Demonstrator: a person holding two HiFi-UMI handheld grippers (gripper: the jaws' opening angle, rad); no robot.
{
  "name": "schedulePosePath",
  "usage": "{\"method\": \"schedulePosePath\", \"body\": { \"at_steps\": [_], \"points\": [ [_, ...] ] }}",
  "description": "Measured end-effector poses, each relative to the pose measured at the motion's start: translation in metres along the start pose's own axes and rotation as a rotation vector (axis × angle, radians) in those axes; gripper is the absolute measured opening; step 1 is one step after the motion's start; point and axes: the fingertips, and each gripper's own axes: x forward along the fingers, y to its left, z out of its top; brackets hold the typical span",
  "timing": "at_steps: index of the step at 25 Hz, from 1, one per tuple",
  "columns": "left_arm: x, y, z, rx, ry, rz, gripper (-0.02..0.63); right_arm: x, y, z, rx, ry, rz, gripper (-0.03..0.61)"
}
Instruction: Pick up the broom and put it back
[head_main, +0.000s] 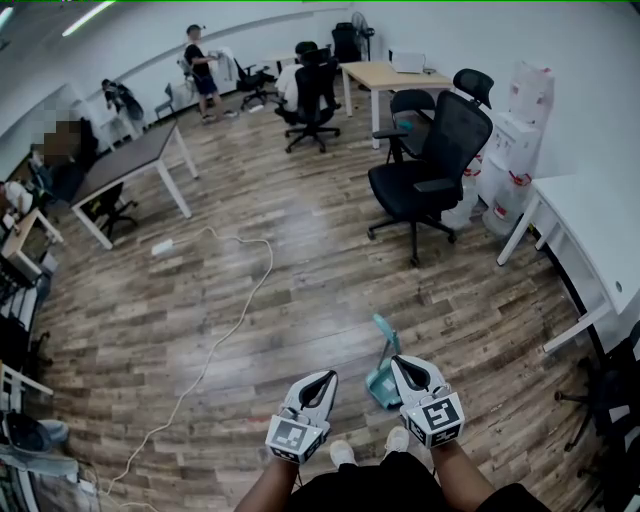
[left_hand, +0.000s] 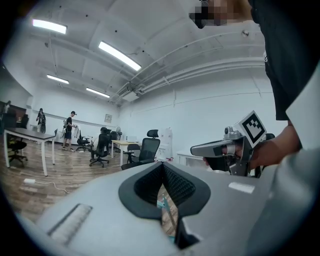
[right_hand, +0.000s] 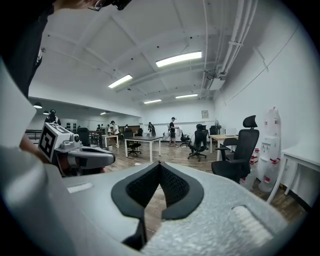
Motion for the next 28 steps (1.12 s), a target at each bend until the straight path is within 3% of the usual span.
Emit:
{"method": "schedulePosePath", "body": {
  "at_steps": [13, 28],
  "points": [
    [0.046, -0.009, -0.042, -0.015, 0.096, 0.043, 0.018, 0.013, -0.045, -0.051, 0.037, 0.116, 0.023, 0.003],
    [0.072, -0.007, -0.113, -0.064, 0.247, 0.084, 0.018, 0.029, -0.079, -0.155, 0.010, 0.307, 0.046, 0.005]
  ]
}}
